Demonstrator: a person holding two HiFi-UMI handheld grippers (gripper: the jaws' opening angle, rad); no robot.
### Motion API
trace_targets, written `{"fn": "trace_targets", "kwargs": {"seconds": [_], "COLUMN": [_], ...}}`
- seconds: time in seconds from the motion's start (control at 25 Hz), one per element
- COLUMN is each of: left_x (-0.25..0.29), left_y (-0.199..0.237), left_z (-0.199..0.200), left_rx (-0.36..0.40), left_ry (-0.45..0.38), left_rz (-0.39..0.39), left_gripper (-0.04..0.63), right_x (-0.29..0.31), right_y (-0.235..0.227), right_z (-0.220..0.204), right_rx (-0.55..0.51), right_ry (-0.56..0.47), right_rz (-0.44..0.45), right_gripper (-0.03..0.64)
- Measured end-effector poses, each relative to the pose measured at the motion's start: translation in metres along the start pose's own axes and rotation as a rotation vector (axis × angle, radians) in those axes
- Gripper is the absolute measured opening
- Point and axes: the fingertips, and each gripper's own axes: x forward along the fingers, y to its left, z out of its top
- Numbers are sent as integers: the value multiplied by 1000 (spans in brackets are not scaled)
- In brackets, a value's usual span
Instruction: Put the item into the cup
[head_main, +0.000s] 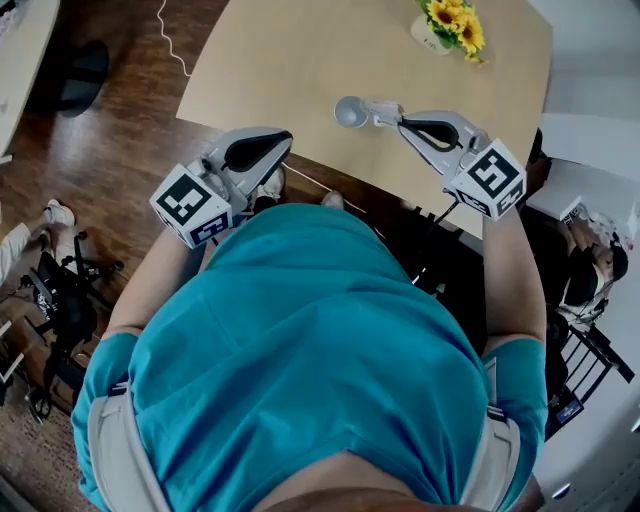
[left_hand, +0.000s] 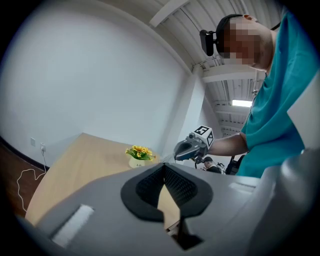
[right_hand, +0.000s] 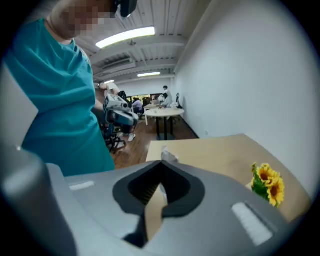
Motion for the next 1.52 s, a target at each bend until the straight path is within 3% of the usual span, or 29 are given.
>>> {"fn": "trace_targets", "kwargs": {"seconds": [0.36, 0.64, 1.08, 1.52], "left_x": [-25, -33, -41, -50], "left_y": [34, 43, 52, 52], "left_z": [-15, -23, -21, -24], "left_rx": [-67, -100, -120, -128], "left_ry": [0, -8, -22, -22], "left_rz": [53, 77, 105, 114], "left_gripper": [3, 3, 3, 3], "right_x": [71, 102, 133, 158], "right_y": [-12, -10, -13, -7], "right_z": [-43, -75, -109, -142], "right_rx": [-152, -332, -383, -367], "right_ry": [404, 619, 742, 805], "right_rz": [129, 176, 196, 220], "right_gripper": [5, 5, 5, 5]}}
